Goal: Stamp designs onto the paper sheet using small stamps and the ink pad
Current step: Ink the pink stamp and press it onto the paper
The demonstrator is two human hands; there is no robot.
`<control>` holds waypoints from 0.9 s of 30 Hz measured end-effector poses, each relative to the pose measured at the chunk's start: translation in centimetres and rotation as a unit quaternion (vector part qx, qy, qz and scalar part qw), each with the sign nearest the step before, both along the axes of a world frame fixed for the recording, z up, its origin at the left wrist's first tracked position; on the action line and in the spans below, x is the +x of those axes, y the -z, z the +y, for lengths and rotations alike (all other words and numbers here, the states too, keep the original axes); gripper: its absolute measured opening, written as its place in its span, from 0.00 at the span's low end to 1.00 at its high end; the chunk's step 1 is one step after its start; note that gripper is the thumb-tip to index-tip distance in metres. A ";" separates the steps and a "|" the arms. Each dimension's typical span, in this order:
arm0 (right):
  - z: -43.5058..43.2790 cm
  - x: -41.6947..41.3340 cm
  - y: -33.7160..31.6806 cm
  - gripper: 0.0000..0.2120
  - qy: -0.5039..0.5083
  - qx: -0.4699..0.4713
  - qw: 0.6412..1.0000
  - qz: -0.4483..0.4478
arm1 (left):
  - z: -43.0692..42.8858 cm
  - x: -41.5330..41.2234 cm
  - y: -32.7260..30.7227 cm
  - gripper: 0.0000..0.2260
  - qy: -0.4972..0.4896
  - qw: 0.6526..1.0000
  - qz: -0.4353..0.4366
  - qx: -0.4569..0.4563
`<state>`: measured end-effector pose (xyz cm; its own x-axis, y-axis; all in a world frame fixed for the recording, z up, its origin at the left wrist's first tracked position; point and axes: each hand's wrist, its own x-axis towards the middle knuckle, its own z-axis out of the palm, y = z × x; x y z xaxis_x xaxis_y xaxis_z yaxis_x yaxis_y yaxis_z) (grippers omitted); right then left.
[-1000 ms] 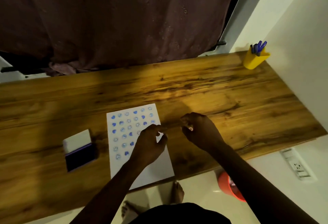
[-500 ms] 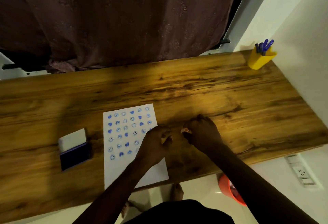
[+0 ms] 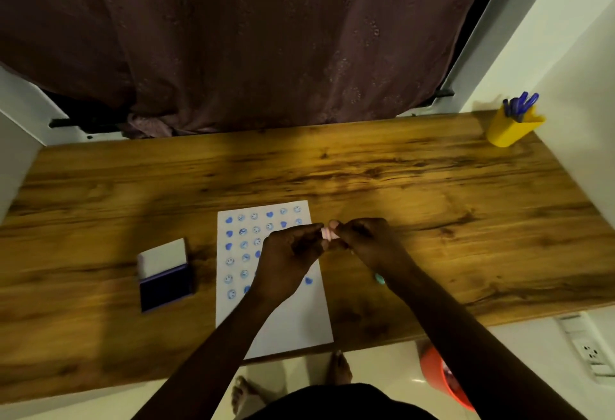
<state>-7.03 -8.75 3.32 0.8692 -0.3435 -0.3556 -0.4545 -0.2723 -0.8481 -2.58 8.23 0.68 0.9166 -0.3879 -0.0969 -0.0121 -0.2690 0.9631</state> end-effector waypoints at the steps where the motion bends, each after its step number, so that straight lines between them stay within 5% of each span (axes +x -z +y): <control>1: 0.2 0.1 0.0 0.15 -0.001 0.022 1.000 0.007 | 0.2 0.0 0.0 0.24 -0.002 1.000 0.006 -0.012; 6: 1.3 0.7 -0.3 0.12 -0.045 0.103 0.994 -0.010 | 2.4 0.2 0.6 0.16 -0.016 1.000 -0.013 -0.013; 16: 6.1 3.4 -0.5 0.13 -0.103 0.114 0.986 -0.068 | 9.5 1.4 0.3 0.13 -0.087 0.995 -0.002 0.037; 24: 12.5 5.8 0.6 0.14 -0.180 -0.024 0.981 -0.065 | 18.5 0.6 0.3 0.04 -0.191 0.981 0.035 -0.023; 27: 15.5 6.5 1.1 0.15 -0.238 -0.097 0.964 -0.073 | 22.1 0.4 1.1 0.08 -0.231 0.972 0.043 -0.012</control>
<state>-0.56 6.72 2.19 0.9807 0.0582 -0.1868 -0.1192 -0.5798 -0.8060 -2.19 30.31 -0.42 0.9826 0.0592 -0.1760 0.1845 -0.2048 0.9613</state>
